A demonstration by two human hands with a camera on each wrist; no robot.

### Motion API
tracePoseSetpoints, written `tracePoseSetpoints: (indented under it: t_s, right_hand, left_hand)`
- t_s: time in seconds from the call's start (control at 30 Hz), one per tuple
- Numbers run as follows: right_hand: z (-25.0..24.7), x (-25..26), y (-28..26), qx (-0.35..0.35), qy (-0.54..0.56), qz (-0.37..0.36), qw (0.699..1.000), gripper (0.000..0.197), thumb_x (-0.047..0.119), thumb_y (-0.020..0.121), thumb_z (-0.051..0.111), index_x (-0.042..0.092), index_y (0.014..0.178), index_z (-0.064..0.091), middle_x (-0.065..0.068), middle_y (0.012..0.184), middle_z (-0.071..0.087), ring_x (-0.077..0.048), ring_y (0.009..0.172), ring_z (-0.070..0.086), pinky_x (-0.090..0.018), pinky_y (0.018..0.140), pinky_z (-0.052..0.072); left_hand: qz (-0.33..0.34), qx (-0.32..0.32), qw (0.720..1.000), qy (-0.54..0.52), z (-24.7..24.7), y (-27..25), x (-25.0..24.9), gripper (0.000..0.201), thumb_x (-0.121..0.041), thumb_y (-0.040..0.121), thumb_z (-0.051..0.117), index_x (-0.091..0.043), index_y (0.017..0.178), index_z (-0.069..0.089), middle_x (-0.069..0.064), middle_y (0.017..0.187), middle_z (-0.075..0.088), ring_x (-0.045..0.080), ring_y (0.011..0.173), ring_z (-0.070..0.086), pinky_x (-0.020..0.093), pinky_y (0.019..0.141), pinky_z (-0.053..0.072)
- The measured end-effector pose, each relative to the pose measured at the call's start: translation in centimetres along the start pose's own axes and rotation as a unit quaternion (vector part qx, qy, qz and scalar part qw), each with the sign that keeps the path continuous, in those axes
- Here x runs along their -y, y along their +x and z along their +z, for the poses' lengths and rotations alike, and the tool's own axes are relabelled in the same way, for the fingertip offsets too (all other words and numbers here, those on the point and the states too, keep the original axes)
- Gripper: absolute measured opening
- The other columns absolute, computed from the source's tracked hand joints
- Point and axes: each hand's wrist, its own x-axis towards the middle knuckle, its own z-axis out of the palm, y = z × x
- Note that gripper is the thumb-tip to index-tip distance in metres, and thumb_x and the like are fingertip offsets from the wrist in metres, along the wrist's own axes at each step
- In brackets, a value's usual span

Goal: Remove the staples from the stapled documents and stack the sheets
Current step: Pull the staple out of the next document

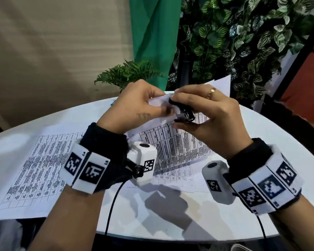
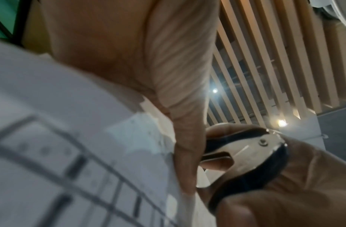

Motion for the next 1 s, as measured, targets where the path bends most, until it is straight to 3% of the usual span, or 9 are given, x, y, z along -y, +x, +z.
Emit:
tracePoseSetpoints:
  t_s: [0.13, 0.23, 0.3, 0.5, 0.67, 0.8, 0.87, 0.93, 1.0]
  right_hand:
    - [-0.1, -0.3, 0.3, -0.006, -0.012, -0.034, 0.999, 0.037, 0.014, 0.069, 0.079, 0.003, 0.104, 0.07, -0.011, 0.106, 0.067, -0.032, 0.091, 0.064, -0.045, 0.072, 0.055]
    - [-0.2, -0.3, 0.4, 0.009, -0.018, -0.046, 0.999, 0.037, 0.014, 0.067, 0.08, 0.004, 0.102, 0.071, -0.009, 0.106, 0.067, -0.031, 0.091, 0.064, -0.044, 0.073, 0.054]
    - [-0.4, -0.2, 0.5, 0.015, -0.025, -0.05, 0.998, 0.036, 0.014, 0.067, 0.08, 0.005, 0.1, 0.071, -0.008, 0.105, 0.068, -0.03, 0.09, 0.064, -0.042, 0.073, 0.053]
    - [-0.4, -0.1, 0.8, 0.016, -0.025, -0.061, 0.998, 0.03, 0.013, 0.069, 0.08, 0.005, 0.097, 0.072, -0.007, 0.1, 0.069, -0.03, 0.086, 0.063, -0.041, 0.071, 0.052]
    - [-0.3, -0.3, 0.9, 0.024, -0.025, -0.073, 0.997, 0.029, 0.012, 0.069, 0.079, 0.003, 0.096, 0.071, -0.009, 0.098, 0.069, -0.034, 0.082, 0.063, -0.043, 0.066, 0.053]
    - [-0.3, -0.2, 1.1, 0.038, -0.014, -0.08, 0.996, 0.031, 0.014, 0.071, 0.078, 0.003, 0.099, 0.071, -0.01, 0.101, 0.069, -0.034, 0.084, 0.063, -0.045, 0.066, 0.053]
    - [-0.4, -0.2, 1.2, 0.05, -0.016, -0.086, 0.995, 0.031, 0.013, 0.07, 0.079, 0.004, 0.099, 0.071, -0.009, 0.102, 0.069, -0.033, 0.084, 0.063, -0.044, 0.067, 0.053]
    - [-0.5, -0.3, 1.3, 0.061, -0.016, -0.089, 0.994, 0.032, 0.012, 0.069, 0.079, 0.004, 0.099, 0.071, -0.008, 0.102, 0.069, -0.031, 0.084, 0.063, -0.043, 0.067, 0.053]
    - [-0.7, -0.3, 1.3, 0.071, -0.011, -0.089, 0.993, 0.034, 0.013, 0.067, 0.08, 0.005, 0.099, 0.071, -0.008, 0.102, 0.069, -0.03, 0.087, 0.063, -0.042, 0.069, 0.053]
  left_hand:
    - [0.003, 0.024, 0.999, -0.027, -0.1, 0.0, 0.0, 0.051, -0.057, 0.064, 0.064, -0.011, 0.084, 0.075, 0.025, 0.079, 0.066, 0.021, 0.066, 0.052, 0.049, 0.065, 0.047]
    - [0.006, 0.025, 0.999, -0.047, 0.0, 0.0, 0.3, 0.054, -0.057, 0.064, 0.063, -0.007, 0.082, 0.073, 0.029, 0.077, 0.062, 0.017, 0.062, 0.047, 0.037, 0.056, 0.037]
    - [0.006, 0.026, 0.998, -0.058, 0.0, 0.0, 0.4, 0.053, -0.055, 0.063, 0.064, -0.006, 0.082, 0.073, 0.03, 0.077, 0.06, 0.016, 0.062, 0.045, 0.031, 0.059, 0.033]
    - [0.014, 0.038, 0.996, -0.08, -0.1, 0.1, 0.5, 0.051, -0.051, 0.064, 0.068, -0.006, 0.088, 0.074, 0.03, 0.082, 0.063, 0.014, 0.066, 0.047, 0.03, 0.063, 0.035]
    - [0.004, 0.057, 0.995, -0.08, -0.4, -0.2, 0.2, 0.034, -0.047, 0.065, 0.071, -0.015, 0.075, 0.072, 0.005, 0.065, 0.053, 0.006, 0.059, 0.041, 0.023, 0.053, 0.03]
    - [0.004, 0.059, 0.997, -0.042, -0.8, -0.2, 0.0, 0.029, -0.038, 0.07, 0.07, -0.01, 0.07, 0.07, -0.001, 0.056, 0.048, 0.002, 0.05, 0.035, 0.019, 0.047, 0.026]
    - [0.004, 0.063, 0.997, -0.037, -1.0, -0.1, 0.0, 0.033, -0.04, 0.068, 0.071, -0.008, 0.073, 0.072, 0.006, 0.057, 0.051, 0.005, 0.054, 0.04, 0.022, 0.051, 0.027]
    - [0.003, 0.069, 0.997, -0.036, -1.0, -0.1, 0.2, 0.037, -0.043, 0.066, 0.071, -0.008, 0.078, 0.074, 0.023, 0.066, 0.058, 0.01, 0.061, 0.046, 0.026, 0.057, 0.031]
    - [0.005, 0.072, 0.997, -0.039, -1.0, -0.1, 0.2, 0.039, -0.046, 0.064, 0.071, -0.01, 0.08, 0.075, 0.027, 0.075, 0.062, 0.013, 0.064, 0.048, 0.028, 0.06, 0.034]
